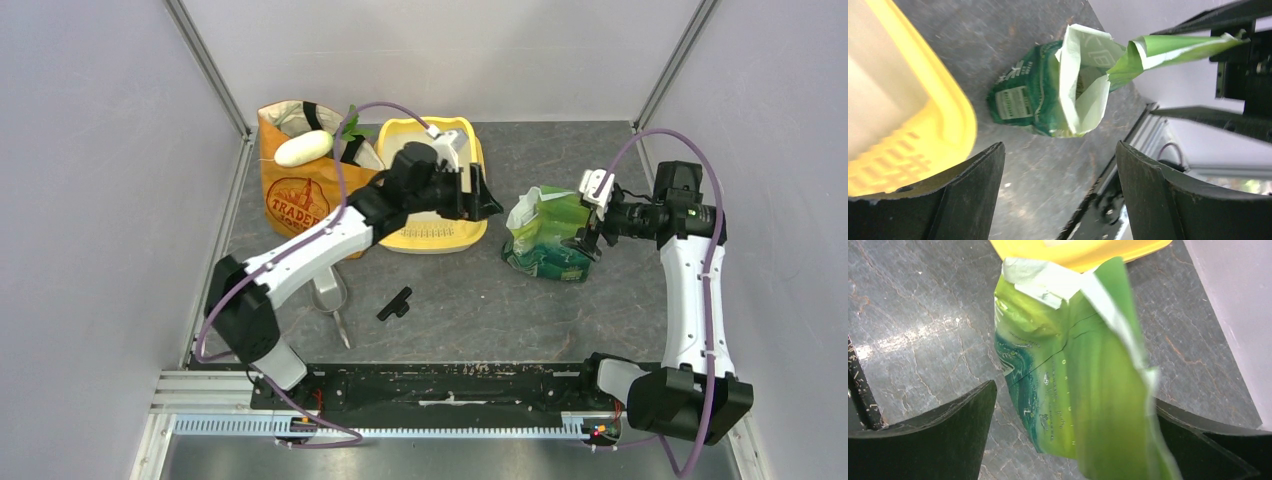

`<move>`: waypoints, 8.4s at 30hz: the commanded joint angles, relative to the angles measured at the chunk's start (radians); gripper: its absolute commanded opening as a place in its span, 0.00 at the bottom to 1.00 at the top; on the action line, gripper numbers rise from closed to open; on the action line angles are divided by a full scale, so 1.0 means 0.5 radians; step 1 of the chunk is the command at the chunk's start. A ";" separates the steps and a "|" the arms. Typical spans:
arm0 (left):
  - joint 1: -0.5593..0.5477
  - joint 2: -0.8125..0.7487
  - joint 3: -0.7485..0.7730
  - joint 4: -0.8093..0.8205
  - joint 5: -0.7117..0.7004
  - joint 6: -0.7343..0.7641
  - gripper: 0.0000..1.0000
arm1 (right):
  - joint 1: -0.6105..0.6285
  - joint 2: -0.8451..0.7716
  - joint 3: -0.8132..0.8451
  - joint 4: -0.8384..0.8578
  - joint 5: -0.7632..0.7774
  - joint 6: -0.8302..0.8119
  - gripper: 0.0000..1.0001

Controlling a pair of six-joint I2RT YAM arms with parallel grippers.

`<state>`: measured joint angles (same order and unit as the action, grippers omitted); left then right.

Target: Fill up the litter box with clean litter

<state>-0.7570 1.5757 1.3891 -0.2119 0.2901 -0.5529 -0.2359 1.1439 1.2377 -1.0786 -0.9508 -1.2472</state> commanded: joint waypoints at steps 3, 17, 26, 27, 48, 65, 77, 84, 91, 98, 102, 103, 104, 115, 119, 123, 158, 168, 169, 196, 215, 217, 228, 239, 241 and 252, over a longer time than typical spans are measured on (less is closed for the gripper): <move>0.035 -0.541 -0.256 -0.388 0.178 1.068 0.88 | -0.007 -0.099 0.097 0.008 -0.139 0.185 0.97; 0.324 -1.071 -0.559 -2.423 -0.051 3.745 0.85 | -0.007 -0.144 0.796 -0.067 -0.071 1.242 0.97; 0.576 -1.078 -0.661 -1.868 -0.186 2.709 0.79 | 0.062 -0.176 0.926 -0.277 -0.135 1.702 0.95; 0.649 -1.118 -0.692 -1.764 -0.201 2.557 0.78 | 0.074 -0.190 0.905 -0.284 -0.124 1.700 0.95; 1.615 -0.569 -1.088 -1.178 -0.314 1.917 0.63 | 0.417 -0.253 0.686 -0.180 0.172 1.676 0.95; 1.615 -0.873 -1.528 -0.934 -0.147 2.139 0.09 | 0.460 -0.185 0.695 -0.109 0.211 1.711 0.93; 1.608 -1.255 -1.379 -1.227 0.262 2.389 0.02 | 0.670 -0.183 0.704 -0.081 0.269 1.853 0.90; 1.071 -1.453 -1.068 -1.259 0.299 2.429 0.02 | 0.849 -0.133 0.662 -0.044 0.295 2.025 0.90; 0.435 -1.329 -0.691 -1.018 0.136 2.387 0.02 | 1.198 -0.019 0.681 0.073 0.338 2.315 0.87; -0.003 -1.064 -0.344 -0.874 -0.031 2.391 0.02 | 1.467 0.100 0.582 0.373 0.497 2.703 0.85; -0.095 -0.952 -0.215 -0.799 -0.105 2.306 0.02 | 1.496 0.130 0.492 0.508 0.552 2.856 0.84; -0.106 -0.931 -0.193 -0.791 -0.114 2.305 0.02 | 1.508 0.130 0.453 0.551 0.559 2.899 0.84; -0.122 -0.909 -0.165 -0.784 -0.128 2.295 0.02 | 1.521 0.133 0.426 0.571 0.561 2.926 0.83; -0.236 -0.756 -0.007 -0.782 -0.271 2.260 0.02 | 1.661 0.248 0.355 0.695 0.752 3.020 0.42; -0.235 -0.717 0.060 -0.790 -0.299 2.149 0.02 | 1.662 0.227 0.333 0.709 0.743 3.061 0.00; -0.114 -0.694 0.281 -0.951 -0.178 1.826 0.30 | 1.627 0.140 0.366 0.714 0.769 3.018 0.00; 1.049 -0.905 -0.651 0.964 1.850 -1.328 0.59 | 1.098 -0.138 0.311 1.083 0.300 3.250 0.00; 0.979 -0.886 -0.744 1.160 1.810 -1.511 0.60 | 1.098 -0.148 0.289 1.065 0.364 3.213 0.00; 0.968 -0.889 -0.747 1.158 1.810 -1.511 0.60 | 1.098 -0.149 0.286 1.065 0.365 3.204 0.00; 0.844 -0.884 -0.763 1.108 1.740 -1.447 0.50 | 1.098 -0.141 0.237 0.981 0.245 3.161 0.00; 0.843 -0.876 -0.760 0.975 1.721 -1.342 0.46 | 1.096 -0.161 0.289 0.820 0.245 3.044 0.00; 0.843 -0.884 -0.752 0.935 1.714 -1.313 0.44 | 1.098 -0.161 0.292 0.811 0.263 3.030 0.00; 0.833 -0.895 -0.741 0.796 1.709 -1.187 0.44 | 1.096 -0.146 0.326 0.765 0.347 2.998 0.00; 0.833 -0.921 -0.803 0.841 1.758 -1.213 0.58 | 1.083 -0.135 0.344 0.761 0.340 2.988 0.00; 0.833 -0.918 -0.794 0.785 1.758 -1.168 0.54 | 1.077 -0.134 0.344 0.761 0.340 2.988 0.00; 0.806 -0.920 -0.809 0.641 1.770 -1.062 0.51 | 1.073 -0.109 0.353 0.761 0.328 2.975 0.00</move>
<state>-0.3431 1.1400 0.9859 0.1436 1.1542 -1.1503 0.3096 1.0832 1.3628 -0.7277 -0.7918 0.2527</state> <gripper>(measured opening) 0.509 0.051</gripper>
